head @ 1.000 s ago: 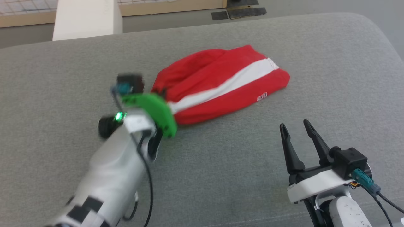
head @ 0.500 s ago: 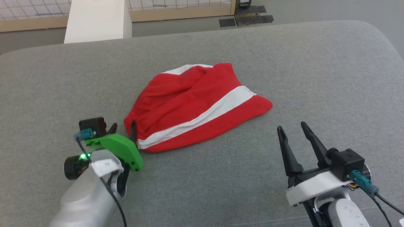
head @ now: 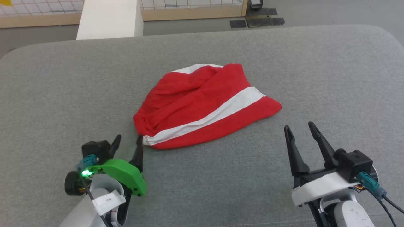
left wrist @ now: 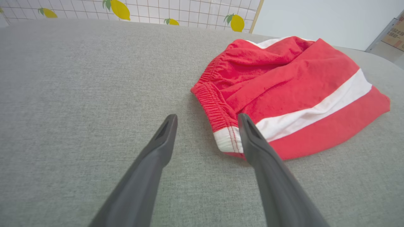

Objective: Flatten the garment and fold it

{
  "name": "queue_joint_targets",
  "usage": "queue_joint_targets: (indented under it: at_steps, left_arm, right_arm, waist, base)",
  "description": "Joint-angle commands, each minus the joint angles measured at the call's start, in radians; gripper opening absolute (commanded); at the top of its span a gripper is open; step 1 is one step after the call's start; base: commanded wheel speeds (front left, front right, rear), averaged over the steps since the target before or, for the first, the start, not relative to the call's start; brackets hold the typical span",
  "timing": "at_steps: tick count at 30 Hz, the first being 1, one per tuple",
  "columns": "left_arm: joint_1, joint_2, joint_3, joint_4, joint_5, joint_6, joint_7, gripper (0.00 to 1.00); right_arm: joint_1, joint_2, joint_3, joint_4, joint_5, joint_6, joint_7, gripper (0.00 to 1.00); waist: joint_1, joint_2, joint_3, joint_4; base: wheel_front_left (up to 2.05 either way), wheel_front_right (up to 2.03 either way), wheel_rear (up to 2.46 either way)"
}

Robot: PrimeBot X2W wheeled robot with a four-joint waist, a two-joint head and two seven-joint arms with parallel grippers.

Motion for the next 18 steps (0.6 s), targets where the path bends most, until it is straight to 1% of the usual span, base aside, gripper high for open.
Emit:
queue_joint_targets:
  at_steps: [1,7,14,15,16,17,18]
  left_arm:
    - [-0.001,0.004,-0.006,-0.003,0.005,-0.008,0.015,1.00]
    - [-0.039,-0.007,-0.028,0.041,-0.011,-0.017,0.099,1.00]
    - [-0.062,-0.019,-0.022,0.080,-0.033,-0.018,0.126,1.00]
    - [-0.064,-0.019,-0.023,0.084,-0.032,-0.019,0.127,0.47]
    - [-0.067,-0.020,-0.025,0.087,-0.032,-0.021,0.128,0.11]
    - [-0.069,-0.021,-0.027,0.090,-0.032,-0.023,0.130,0.00]
    - [-0.071,-0.022,-0.030,0.091,-0.033,-0.025,0.133,0.00]
  right_arm:
    - [-0.006,0.000,0.003,-0.004,-0.001,-0.002,0.001,1.00]
    - [-0.019,0.000,0.010,0.004,0.006,-0.002,-0.005,1.00]
    - [-0.023,0.000,0.003,0.014,0.010,-0.002,-0.014,1.00]
    - [-0.022,0.000,0.002,0.015,0.011,-0.002,-0.015,1.00]
    - [-0.022,0.000,0.001,0.017,0.011,-0.002,-0.016,1.00]
    - [-0.023,0.000,-0.001,0.018,0.011,-0.002,-0.018,1.00]
    - [-0.024,0.000,-0.002,0.019,0.011,-0.002,-0.018,1.00]
  waist:
    - [0.0000,0.0000,0.012,-0.010]
    - [0.0000,0.0000,0.036,-0.044]
    - [0.0000,0.0000,0.046,-0.062]
    - [0.0000,0.0000,0.046,-0.062]
    - [0.0000,0.0000,0.046,-0.061]
    - [0.0000,0.0000,0.047,-0.059]
    - [0.0000,0.0000,0.047,-0.056]
  base:
    - [0.00,0.00,0.00]
    - [0.00,0.00,0.00]
    - [0.00,0.00,0.00]
    - [0.00,0.00,0.00]
    - [0.00,0.00,0.00]
    - [0.00,0.00,0.00]
    - [0.00,0.00,0.00]
